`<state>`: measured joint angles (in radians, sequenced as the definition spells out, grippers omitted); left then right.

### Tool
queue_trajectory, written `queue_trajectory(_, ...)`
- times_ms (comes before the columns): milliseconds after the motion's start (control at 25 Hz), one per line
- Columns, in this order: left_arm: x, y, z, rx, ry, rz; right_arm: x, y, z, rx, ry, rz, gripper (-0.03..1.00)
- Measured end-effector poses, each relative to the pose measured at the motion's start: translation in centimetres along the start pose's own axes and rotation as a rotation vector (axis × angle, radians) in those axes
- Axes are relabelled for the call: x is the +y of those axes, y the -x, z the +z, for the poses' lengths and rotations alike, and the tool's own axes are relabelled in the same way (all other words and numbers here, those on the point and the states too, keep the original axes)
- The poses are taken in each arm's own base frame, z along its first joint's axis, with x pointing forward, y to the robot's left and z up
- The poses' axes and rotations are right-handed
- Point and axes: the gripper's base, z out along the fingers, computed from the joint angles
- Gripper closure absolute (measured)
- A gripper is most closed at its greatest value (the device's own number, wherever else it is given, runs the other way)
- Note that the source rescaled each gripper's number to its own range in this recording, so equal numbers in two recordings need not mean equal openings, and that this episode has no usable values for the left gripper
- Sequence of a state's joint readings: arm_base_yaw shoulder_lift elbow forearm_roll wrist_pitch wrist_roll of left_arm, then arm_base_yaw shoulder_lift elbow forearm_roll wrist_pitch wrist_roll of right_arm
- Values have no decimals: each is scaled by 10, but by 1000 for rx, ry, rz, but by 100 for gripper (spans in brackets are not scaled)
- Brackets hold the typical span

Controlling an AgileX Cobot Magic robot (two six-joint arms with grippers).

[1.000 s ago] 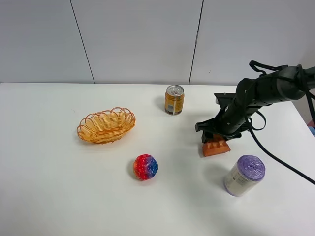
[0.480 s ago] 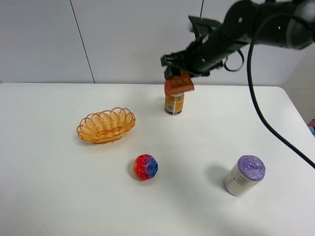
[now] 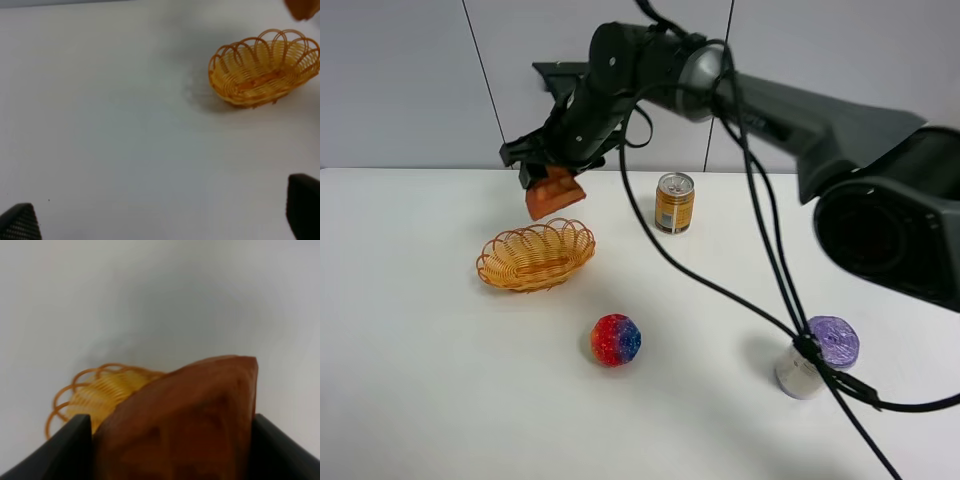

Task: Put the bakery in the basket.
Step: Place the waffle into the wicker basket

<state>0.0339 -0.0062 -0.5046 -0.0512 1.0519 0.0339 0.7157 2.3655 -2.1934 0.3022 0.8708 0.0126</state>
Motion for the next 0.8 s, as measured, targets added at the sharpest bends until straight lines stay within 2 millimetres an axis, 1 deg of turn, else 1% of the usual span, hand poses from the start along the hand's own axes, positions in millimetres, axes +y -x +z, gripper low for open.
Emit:
queue_trajectory(80,0,0,0,0,0,0,5,-5,16,23,18,12,97)
queue_trajectory(160,0,0,0,0,0,0,2,-12,32,56,18,32,97)
queue_trajectory(320,0,0,0,0,0,0,-4,-21,49,91,4,31,97)
queue_trajectory(360,0,0,0,0,0,0,-5,-22,51,86,4,23,91)
queue_trajectory(400,0,0,0,0,0,0,-5,-21,52,73,4,19,75)
queue_trajectory(440,0,0,0,0,0,0,-6,-20,53,59,3,18,54)
queue_trajectory(480,0,0,0,0,0,0,-6,-19,54,45,4,15,37)
queue_trajectory(520,0,0,0,0,0,0,-6,-18,54,33,4,14,28)
queue_trajectory(560,0,0,0,0,0,0,-5,-17,53,28,4,13,22)
queue_trajectory(600,0,0,0,0,0,0,-5,-16,51,27,4,10,19)
queue_trajectory(680,0,0,0,0,0,0,-3,-13,43,28,3,0,16)
queue_trajectory(800,0,0,0,0,0,0,5,-2,14,6,-16,-41,16)
